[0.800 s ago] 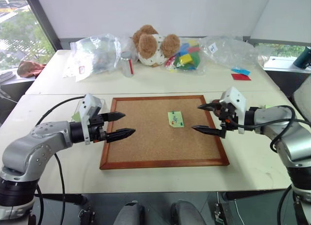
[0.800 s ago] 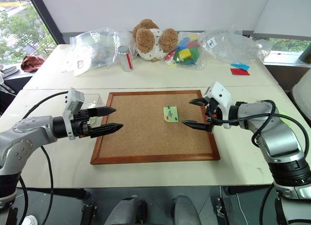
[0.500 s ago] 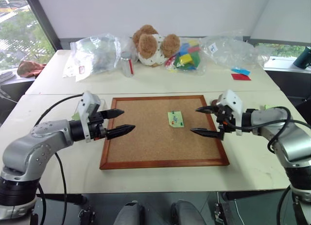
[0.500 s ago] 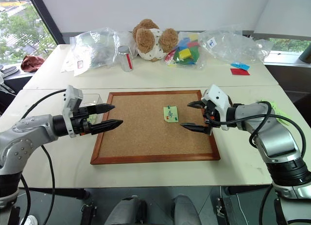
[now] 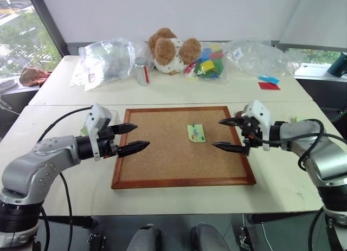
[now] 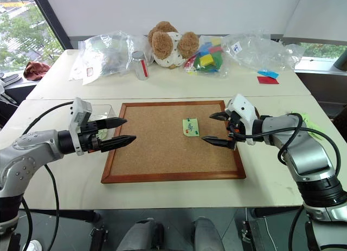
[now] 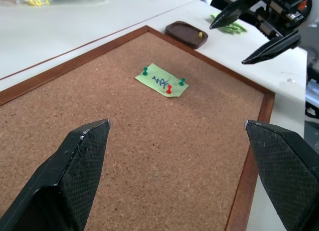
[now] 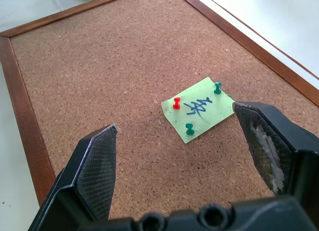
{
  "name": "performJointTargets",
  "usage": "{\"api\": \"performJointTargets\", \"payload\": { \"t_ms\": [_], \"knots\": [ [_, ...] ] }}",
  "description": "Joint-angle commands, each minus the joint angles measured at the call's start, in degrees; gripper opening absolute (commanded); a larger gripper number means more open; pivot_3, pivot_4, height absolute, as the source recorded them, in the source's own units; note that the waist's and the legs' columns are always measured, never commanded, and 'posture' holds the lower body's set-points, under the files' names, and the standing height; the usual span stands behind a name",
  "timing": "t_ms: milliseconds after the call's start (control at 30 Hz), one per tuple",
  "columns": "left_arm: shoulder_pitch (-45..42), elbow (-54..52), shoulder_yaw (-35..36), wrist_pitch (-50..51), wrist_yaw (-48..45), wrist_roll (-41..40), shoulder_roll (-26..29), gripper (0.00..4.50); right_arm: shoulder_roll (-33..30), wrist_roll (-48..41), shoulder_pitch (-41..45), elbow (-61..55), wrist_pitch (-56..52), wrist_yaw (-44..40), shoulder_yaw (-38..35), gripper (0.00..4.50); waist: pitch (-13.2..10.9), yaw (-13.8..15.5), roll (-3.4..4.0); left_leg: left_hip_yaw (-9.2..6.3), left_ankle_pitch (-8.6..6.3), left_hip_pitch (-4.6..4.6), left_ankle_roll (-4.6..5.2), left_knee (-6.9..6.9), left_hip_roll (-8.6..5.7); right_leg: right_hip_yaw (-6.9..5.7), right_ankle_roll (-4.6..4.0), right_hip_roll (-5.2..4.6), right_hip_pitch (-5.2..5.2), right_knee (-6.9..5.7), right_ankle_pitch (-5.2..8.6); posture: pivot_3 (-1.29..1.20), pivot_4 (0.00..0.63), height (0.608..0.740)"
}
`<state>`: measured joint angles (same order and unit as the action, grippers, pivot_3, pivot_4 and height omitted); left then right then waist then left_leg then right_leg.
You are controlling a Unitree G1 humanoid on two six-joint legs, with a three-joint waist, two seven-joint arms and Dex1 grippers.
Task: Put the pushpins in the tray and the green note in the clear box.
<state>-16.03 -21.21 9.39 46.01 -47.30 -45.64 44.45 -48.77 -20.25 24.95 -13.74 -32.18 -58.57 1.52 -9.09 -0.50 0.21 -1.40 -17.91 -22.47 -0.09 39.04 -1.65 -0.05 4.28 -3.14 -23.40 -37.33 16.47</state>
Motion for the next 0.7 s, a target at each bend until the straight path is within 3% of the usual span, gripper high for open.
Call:
{"api": "performJointTargets", "payload": {
  "t_ms": [33,133,233,467,600,700],
  "knots": [
    [0.1,-1.9,-1.6,-1.9,-0.3,1.8,-0.3,4.44,-0.1,0.0,0.7,-1.1,0.7,0.5,-0.9,4.08,0.0,0.0,0.00,0.00,0.00,0.00,0.00,0.00,0.00,0.00,0.00,0.00,0.00,0.00,0.00,0.00,0.150,0.740],
    [-0.2,-0.7,-4.2,-4.0,0.3,4.7,-1.9,4.44,-0.1,0.1,0.5,-1.2,0.9,0.6,-0.9,4.08,0.0,0.0,0.00,0.00,0.00,0.00,0.01,0.00,0.00,0.00,0.00,0.00,0.01,0.00,0.00,0.00,0.150,0.740],
    [-0.1,1.3,-7.3,-7.3,0.5,9.0,-3.8,3.62,0.1,0.5,0.5,-1.2,1.2,0.9,-0.5,4.08,0.0,0.0,0.00,0.00,0.00,0.00,0.01,0.00,0.00,0.00,0.00,0.00,0.01,0.00,0.00,0.00,0.150,0.740],
    [-1.0,8.0,-13.8,-14.5,2.4,17.4,-10.7,0.10,2.4,1.5,2.3,0.0,1.5,2.1,0.9,4.08,0.0,0.0,0.00,0.00,0.00,0.00,0.00,0.00,0.00,0.00,0.00,0.00,0.01,-0.01,0.00,0.00,0.150,0.740],
    [-3.0,12.8,-17.3,-18.5,2.8,22.8,-13.6,0.04,5.1,3.5,4.7,2.3,0.7,4.9,2.9,4.08,0.0,0.0,0.00,0.01,0.00,0.00,0.00,0.05,0.00,-0.01,0.01,0.01,0.01,-0.05,0.00,0.00,0.150,0.740],
    [-5.1,18.3,-20.0,-21.3,4.4,27.0,-16.7,0.04,11.7,7.5,9.4,8.6,-2.2,12.7,6.0,4.08,0.0,-0.2,-0.01,0.02,0.08,0.01,-0.14,0.05,0.00,-0.01,0.01,0.03,-0.02,-0.08,0.00,0.00,0.150,0.740]
  ]
}}
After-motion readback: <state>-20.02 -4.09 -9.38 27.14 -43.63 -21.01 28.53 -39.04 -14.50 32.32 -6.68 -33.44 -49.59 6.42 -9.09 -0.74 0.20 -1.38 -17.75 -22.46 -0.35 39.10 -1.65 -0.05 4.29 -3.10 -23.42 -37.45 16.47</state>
